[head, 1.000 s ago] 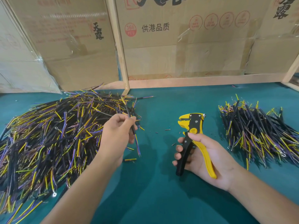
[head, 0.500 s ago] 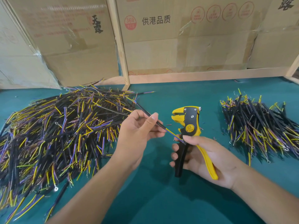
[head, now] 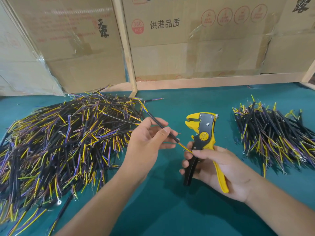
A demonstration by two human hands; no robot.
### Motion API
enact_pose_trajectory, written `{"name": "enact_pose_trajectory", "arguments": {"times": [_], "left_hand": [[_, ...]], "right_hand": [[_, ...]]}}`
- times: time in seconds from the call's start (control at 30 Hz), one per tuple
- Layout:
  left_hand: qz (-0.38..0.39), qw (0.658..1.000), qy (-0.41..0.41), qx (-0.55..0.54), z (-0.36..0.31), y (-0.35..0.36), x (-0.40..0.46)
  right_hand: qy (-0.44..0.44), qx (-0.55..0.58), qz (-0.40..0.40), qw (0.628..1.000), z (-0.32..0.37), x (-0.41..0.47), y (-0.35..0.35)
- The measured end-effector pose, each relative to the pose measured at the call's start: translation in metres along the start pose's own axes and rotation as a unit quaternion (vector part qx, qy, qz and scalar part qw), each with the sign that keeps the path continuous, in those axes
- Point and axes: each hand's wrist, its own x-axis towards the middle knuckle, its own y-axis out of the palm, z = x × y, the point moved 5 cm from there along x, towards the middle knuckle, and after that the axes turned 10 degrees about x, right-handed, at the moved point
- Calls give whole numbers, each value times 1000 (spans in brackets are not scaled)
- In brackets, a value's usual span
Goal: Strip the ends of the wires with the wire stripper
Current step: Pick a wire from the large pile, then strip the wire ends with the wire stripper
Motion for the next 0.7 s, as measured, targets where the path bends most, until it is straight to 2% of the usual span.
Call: {"name": "enact_pose_trajectory", "arguments": {"times": [0.27,0.47,0.7], "left_hand": [[-79,991,99,49,-27,-13,0],[-80,983,146,71,-35,-14,-5],[-105,981,155,59,-41,-16,-7]], "right_hand": [[40,-1,0,999,-9,-2,0],[50,-7,4,999,-11,-5,4],[75,0,16,997,-11,-5,6]]}}
